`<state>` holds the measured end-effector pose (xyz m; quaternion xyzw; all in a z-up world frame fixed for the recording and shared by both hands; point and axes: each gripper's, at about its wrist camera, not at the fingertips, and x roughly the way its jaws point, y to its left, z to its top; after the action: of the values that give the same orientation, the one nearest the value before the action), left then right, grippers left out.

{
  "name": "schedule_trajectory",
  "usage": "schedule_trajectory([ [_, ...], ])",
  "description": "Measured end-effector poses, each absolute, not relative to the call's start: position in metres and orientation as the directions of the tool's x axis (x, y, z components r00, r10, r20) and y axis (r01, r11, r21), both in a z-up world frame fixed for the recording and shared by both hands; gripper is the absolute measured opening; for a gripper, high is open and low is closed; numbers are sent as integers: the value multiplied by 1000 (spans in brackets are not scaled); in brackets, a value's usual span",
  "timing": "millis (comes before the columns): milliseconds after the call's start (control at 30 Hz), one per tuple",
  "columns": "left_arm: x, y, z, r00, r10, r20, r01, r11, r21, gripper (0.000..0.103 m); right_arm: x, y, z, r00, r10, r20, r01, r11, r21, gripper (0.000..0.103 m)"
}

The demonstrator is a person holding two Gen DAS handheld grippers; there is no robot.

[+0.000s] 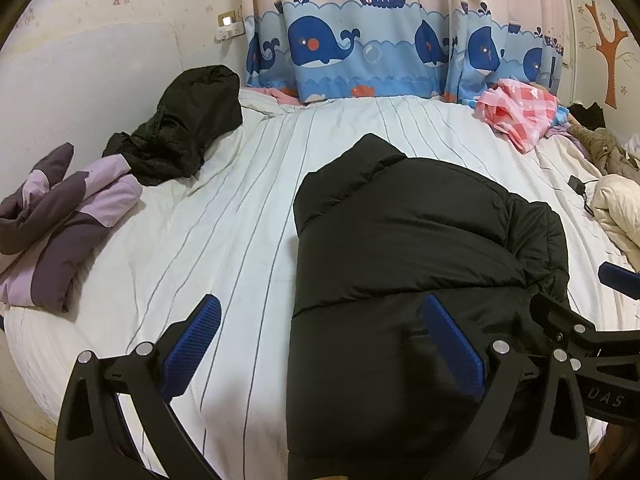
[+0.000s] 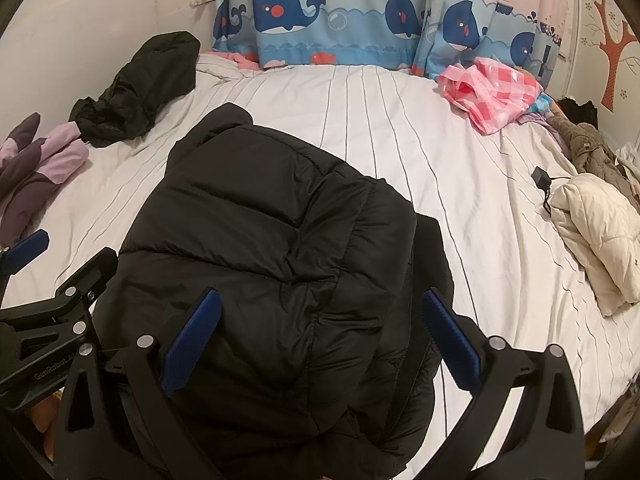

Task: Fold large clothes

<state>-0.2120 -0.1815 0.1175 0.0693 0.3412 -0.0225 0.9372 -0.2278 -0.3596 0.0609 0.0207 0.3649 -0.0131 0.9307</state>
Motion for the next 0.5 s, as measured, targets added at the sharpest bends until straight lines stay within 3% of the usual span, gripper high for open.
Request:
schedule_trajectory([
  [500, -206, -183, 112, 760, 4, -649, 87, 990, 108, 97, -228, -363, 62, 736, -11, -677, 31, 999, 18, 96],
])
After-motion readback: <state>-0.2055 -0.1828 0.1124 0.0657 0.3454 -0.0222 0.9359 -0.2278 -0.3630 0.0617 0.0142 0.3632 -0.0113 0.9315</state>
